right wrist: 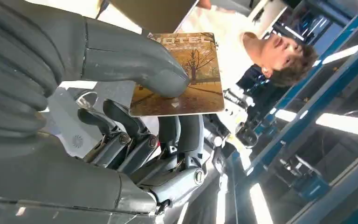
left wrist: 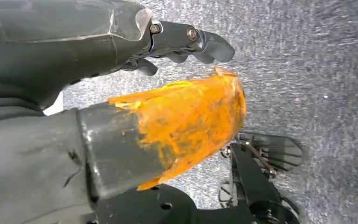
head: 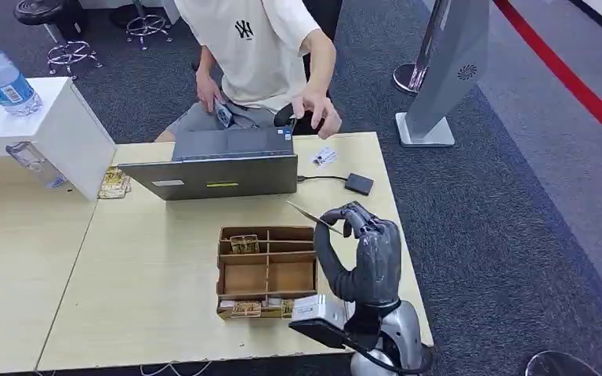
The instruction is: Pass the card to the sensor for recognition and then transmit it.
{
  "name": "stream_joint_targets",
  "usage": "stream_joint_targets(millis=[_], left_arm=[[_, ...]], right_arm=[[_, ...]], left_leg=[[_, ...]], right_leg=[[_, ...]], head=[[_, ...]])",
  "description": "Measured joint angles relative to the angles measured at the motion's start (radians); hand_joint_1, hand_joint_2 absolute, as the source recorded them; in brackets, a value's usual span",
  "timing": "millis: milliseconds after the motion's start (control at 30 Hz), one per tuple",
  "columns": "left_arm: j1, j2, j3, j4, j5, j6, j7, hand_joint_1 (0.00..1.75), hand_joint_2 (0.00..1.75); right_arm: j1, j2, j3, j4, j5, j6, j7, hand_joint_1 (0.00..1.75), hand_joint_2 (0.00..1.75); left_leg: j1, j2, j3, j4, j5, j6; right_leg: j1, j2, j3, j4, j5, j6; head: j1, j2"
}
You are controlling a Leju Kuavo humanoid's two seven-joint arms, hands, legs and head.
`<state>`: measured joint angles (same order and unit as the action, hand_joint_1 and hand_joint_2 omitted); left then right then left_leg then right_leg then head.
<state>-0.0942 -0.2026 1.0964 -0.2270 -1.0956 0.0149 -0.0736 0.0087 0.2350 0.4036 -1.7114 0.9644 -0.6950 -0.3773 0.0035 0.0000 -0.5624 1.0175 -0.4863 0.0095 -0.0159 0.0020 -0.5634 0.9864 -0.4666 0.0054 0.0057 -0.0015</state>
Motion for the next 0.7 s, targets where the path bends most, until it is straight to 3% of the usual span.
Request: stream_joint_targets(millis=[300,700], left_arm=[[-0.001,0.013,0.002,0.000,-0.002,-0.008,0.014,0.00,0.00],[-0.003,0.019,0.003,0.000,-0.033,-0.015,0.035,0.00,0.00]], right_arm=[[-0.069,0.003,0.029,0.078,0.000,0.000,0.015,1.75,1.75],[-0.247,0.040,0.031,0.234,0.115,0.000,0.036,1.75,1.75]], left_leg=[[0.000,0.000,-0.001,0.000,0.000,0.000],[0.000,0.000,0.000,0.000,0.000,0.000]], right_leg=[[0.000,0.000,0.000,0.000,0.000,0.000],[0.000,0.000,0.000,0.000,0.000,0.000]], head=[[0.000,0.000],[0.000,0.000]])
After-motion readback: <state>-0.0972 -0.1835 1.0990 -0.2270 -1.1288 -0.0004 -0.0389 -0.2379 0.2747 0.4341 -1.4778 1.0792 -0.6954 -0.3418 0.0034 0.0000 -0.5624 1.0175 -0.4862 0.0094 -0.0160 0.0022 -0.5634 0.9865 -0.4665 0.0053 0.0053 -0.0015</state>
